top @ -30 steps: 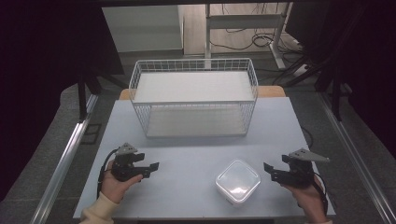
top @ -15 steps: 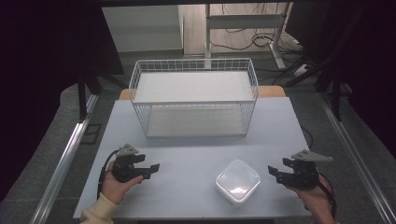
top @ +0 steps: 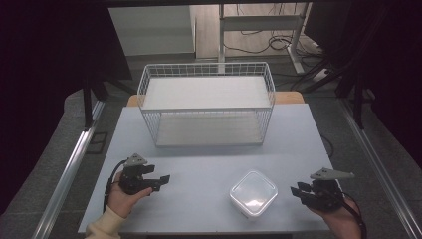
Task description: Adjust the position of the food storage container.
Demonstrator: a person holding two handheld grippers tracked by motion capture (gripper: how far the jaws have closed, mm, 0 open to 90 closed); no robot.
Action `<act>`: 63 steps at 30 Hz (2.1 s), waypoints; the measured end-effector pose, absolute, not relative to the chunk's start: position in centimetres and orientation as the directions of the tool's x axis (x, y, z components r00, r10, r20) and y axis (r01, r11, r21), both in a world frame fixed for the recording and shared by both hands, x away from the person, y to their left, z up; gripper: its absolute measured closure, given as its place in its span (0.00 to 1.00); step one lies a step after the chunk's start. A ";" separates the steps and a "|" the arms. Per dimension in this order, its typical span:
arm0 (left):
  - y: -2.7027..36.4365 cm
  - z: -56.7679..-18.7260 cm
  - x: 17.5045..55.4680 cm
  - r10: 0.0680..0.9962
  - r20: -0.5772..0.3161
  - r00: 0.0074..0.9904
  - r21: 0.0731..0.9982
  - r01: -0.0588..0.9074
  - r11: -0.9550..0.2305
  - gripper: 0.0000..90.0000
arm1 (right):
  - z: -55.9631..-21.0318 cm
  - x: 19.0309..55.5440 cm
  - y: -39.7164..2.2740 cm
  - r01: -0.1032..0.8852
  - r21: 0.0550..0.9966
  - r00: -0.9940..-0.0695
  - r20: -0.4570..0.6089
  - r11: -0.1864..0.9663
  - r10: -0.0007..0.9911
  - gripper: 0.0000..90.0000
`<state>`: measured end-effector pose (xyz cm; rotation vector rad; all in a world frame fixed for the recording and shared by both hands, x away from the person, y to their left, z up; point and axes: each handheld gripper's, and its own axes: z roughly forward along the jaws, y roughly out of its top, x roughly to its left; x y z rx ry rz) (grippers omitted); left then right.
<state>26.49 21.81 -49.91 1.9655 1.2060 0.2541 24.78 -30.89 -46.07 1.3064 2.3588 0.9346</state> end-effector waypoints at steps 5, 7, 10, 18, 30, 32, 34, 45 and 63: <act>21.9 -49.9 26.5 0.818 -0.242 0.521 0.715 0.666 -0.212 0.26 | -46.4 24.2 -30.2 0.665 0.599 -0.587 0.050 0.446 0.808 0.90; 21.9 -49.9 26.5 0.819 -0.244 0.520 0.716 0.666 -0.210 0.26 | -46.6 24.1 -29.8 0.661 0.578 -0.610 0.043 0.478 0.791 0.96; 21.9 -49.9 26.5 0.818 -0.242 0.522 0.715 0.666 -0.213 0.26 | -47.0 24.0 -29.2 0.658 0.560 -0.631 0.046 0.503 0.774 0.99; 21.9 -49.9 26.6 0.812 -0.248 0.528 0.716 0.665 -0.214 0.26 | -47.6 24.4 -27.9 0.652 0.560 -0.649 0.062 0.512 0.759 0.99; 22.1 -49.9 26.7 0.811 -0.258 0.525 0.715 0.669 -0.205 0.26 | -47.5 24.9 -26.9 0.650 0.578 -0.638 0.061 0.494 0.768 0.99; 22.1 -49.9 26.7 0.812 -0.258 0.524 0.714 0.669 -0.206 0.26 | -47.6 25.1 -26.7 0.649 0.576 -0.636 0.053 0.497 0.770 0.99; 22.1 -49.9 26.7 0.812 -0.258 0.524 0.714 0.670 -0.205 0.26 | -47.6 25.2 -26.7 0.651 0.577 -0.632 0.051 0.494 0.773 0.99; 22.1 -49.9 26.7 0.811 -0.258 0.524 0.712 0.671 -0.206 0.26 | -47.5 25.7 -25.5 0.651 0.571 -0.634 0.046 0.501 0.772 0.99; 22.4 -49.7 26.7 0.813 -0.263 0.519 0.715 0.671 -0.197 0.26 | -47.9 28.3 -22.3 0.628 0.567 -0.668 0.041 0.533 0.743 0.99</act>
